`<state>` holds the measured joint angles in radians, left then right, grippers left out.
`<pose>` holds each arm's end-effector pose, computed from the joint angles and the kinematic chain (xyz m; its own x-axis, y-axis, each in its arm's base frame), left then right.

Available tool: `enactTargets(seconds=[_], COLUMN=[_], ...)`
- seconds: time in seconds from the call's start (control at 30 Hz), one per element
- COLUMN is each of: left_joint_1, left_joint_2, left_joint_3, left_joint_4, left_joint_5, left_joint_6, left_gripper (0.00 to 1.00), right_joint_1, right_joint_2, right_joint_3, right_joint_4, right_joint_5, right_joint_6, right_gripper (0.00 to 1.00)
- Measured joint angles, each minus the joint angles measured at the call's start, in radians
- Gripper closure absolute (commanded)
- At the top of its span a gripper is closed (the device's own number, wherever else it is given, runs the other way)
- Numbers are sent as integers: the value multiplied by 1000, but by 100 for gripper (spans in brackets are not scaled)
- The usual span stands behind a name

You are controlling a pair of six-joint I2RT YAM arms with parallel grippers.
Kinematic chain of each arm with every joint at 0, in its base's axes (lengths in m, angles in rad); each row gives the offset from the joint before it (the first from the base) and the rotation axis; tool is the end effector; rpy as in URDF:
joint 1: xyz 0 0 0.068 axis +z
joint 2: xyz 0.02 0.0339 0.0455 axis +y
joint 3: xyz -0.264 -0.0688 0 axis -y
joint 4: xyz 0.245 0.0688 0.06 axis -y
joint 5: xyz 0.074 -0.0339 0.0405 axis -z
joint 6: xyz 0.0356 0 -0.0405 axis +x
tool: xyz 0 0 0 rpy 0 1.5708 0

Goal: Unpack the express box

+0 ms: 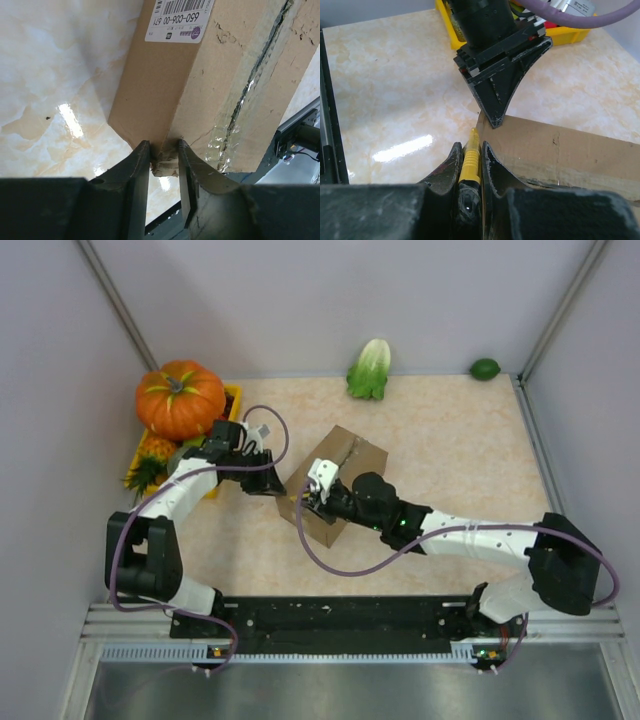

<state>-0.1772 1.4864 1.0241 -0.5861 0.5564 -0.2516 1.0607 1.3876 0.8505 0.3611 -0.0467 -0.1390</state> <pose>0.2878 -0.0706 0.2307 -0.9280 -0.0486 -0.3693 0.1838 0.8026 -0.5675 0.1553 0.2809 0.2801 0.0392 -0.2134 -0.9762 -0.8974 0.4221 -0.1283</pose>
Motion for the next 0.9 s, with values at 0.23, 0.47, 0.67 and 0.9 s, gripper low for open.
enactTargets(seconds=[0.23, 0.47, 0.67, 0.9], left_joint_1=[6, 6, 6, 6], left_joint_2=[0, 0, 0, 0], left_joint_3=[3, 3, 3, 3], left_joint_4=[2, 2, 2, 2], left_joint_5=[1, 2, 2, 3], left_joint_6=[7, 8, 8, 8], left_gripper=[82, 92, 100, 100], right_joint_1=[11, 12, 13, 13], right_joint_2=[50, 68, 76, 100], right_joint_3=[-6, -6, -6, -6], right_joint_4=[44, 49, 64, 65], right_joint_5=[5, 5, 5, 5], right_joint_6=[-13, -16, -13, -6], right_gripper=[100, 100, 100, 100])
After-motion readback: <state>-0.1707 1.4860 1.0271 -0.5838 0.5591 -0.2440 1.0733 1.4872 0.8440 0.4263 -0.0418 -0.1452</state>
